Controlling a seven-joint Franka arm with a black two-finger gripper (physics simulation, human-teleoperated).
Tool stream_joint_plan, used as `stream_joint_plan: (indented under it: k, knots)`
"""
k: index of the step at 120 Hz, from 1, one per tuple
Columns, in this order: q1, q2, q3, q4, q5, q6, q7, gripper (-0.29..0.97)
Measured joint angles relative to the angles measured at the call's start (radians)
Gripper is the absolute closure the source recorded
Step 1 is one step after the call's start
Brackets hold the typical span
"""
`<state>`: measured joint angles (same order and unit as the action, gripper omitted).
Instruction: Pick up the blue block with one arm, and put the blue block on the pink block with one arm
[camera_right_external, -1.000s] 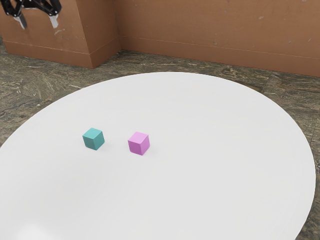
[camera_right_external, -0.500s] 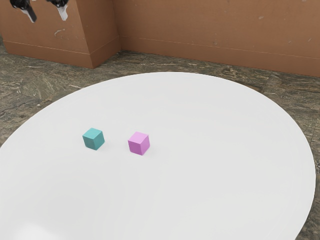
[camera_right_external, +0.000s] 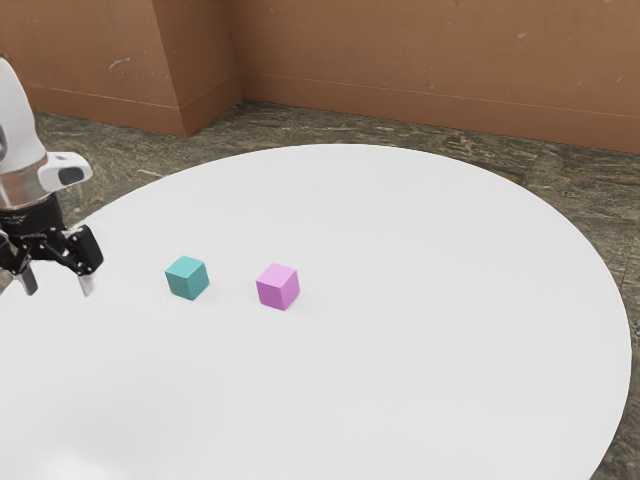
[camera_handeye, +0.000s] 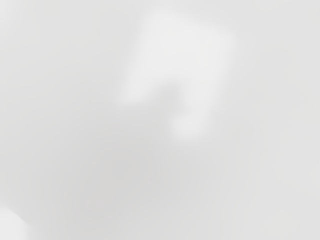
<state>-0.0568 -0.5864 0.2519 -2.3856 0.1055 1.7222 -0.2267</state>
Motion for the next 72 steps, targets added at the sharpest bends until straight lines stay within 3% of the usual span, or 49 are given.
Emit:
stream_joint_plan:
  k: [17, 30, 48, 72]
  knots:
    - [0.001, 0.052, 0.037, -0.057, 0.11, 0.14, 0.041, 0.0]
    - [0.002, 0.179, 0.076, -0.049, 0.153, 0.265, 0.109, 0.0]
    - [0.003, 0.358, 0.085, 0.024, 0.111, 0.417, 0.229, 0.0]
    - [0.005, 0.517, 0.081, 0.11, 0.077, 0.519, 0.367, 0.0]
